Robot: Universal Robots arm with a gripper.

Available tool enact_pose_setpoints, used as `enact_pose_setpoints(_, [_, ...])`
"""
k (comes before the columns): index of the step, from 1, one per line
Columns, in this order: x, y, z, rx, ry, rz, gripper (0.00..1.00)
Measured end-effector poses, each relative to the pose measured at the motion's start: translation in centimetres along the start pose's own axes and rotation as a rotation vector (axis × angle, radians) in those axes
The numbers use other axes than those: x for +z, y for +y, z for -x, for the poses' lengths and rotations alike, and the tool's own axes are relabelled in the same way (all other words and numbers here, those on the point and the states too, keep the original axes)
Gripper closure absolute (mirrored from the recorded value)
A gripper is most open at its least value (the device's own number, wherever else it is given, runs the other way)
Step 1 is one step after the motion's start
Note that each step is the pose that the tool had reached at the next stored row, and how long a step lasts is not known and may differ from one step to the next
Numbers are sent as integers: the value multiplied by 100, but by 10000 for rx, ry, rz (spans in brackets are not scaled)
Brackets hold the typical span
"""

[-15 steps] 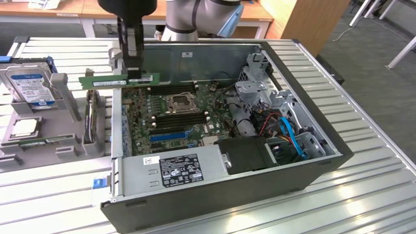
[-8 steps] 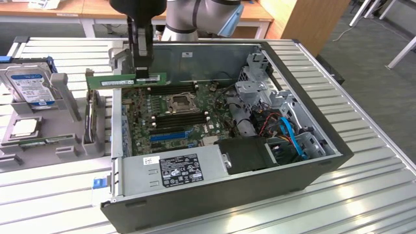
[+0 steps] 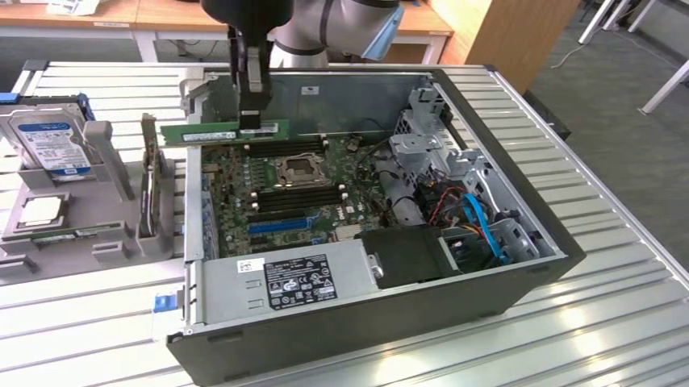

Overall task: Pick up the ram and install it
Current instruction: 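Pick up the ram and move it above insertion slot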

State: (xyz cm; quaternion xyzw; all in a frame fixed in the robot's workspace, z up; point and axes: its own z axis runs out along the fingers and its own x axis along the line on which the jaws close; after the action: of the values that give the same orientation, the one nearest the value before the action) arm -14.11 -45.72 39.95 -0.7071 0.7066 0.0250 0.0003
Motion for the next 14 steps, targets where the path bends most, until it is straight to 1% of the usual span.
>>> enact_pose_setpoints(14, [-8, -232, 0, -1, 0, 0, 88])
